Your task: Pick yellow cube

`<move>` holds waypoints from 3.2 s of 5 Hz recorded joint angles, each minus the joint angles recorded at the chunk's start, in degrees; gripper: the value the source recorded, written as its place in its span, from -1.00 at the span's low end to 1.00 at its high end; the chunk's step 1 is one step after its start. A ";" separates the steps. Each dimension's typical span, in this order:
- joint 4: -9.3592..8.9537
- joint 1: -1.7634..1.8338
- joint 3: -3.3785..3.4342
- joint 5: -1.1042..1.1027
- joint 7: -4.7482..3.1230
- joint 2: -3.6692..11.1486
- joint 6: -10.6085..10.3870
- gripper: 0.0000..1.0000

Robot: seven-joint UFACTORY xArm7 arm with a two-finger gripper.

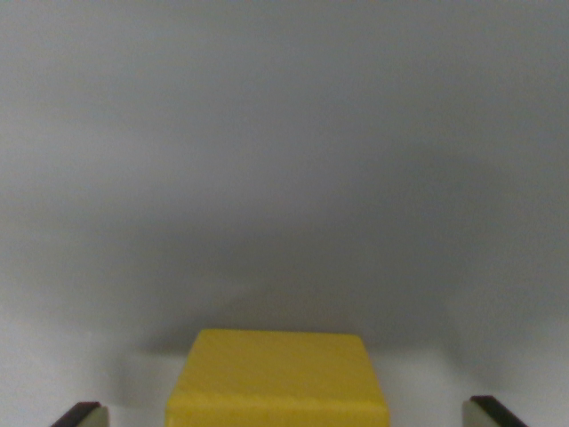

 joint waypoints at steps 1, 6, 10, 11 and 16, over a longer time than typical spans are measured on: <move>0.00 0.00 0.00 0.00 0.00 0.00 0.00 -1.00; -0.04 0.01 0.01 0.00 0.01 0.01 -0.05 1.00; 0.09 0.00 0.00 0.01 0.00 -0.09 0.19 1.00; 0.44 0.00 0.00 0.06 -0.03 -0.36 0.79 1.00; 1.66 -0.03 -0.01 0.20 -0.14 -1.28 2.93 1.00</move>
